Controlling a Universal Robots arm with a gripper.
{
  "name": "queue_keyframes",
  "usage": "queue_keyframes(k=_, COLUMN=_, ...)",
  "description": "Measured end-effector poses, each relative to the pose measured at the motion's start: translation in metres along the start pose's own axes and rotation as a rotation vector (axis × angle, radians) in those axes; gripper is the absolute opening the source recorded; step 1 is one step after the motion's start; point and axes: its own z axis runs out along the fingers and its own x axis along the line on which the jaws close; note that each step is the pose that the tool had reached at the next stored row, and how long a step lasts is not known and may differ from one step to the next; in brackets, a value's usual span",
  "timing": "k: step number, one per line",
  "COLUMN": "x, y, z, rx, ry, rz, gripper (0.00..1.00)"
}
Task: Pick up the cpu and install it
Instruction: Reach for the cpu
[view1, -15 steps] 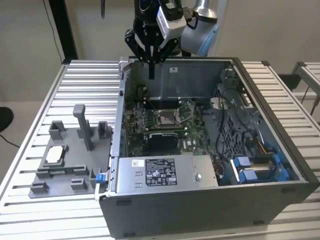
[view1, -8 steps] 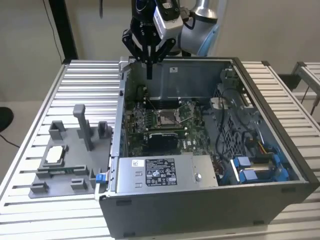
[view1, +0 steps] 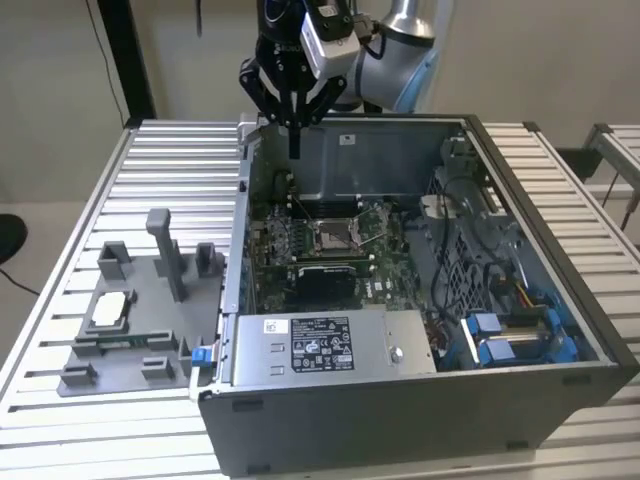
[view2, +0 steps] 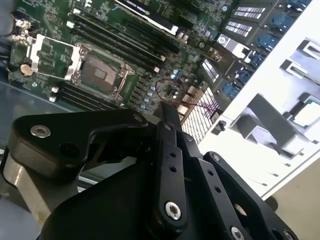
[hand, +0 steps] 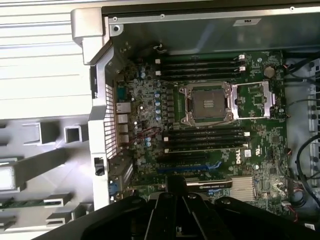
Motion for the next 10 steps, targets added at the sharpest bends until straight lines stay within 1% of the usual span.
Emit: queue_keyframes(k=10, x=0.004, y=-0.0003, z=-0.0001, rx=0.0, ry=0.0, rz=0.0, gripper=0.0)
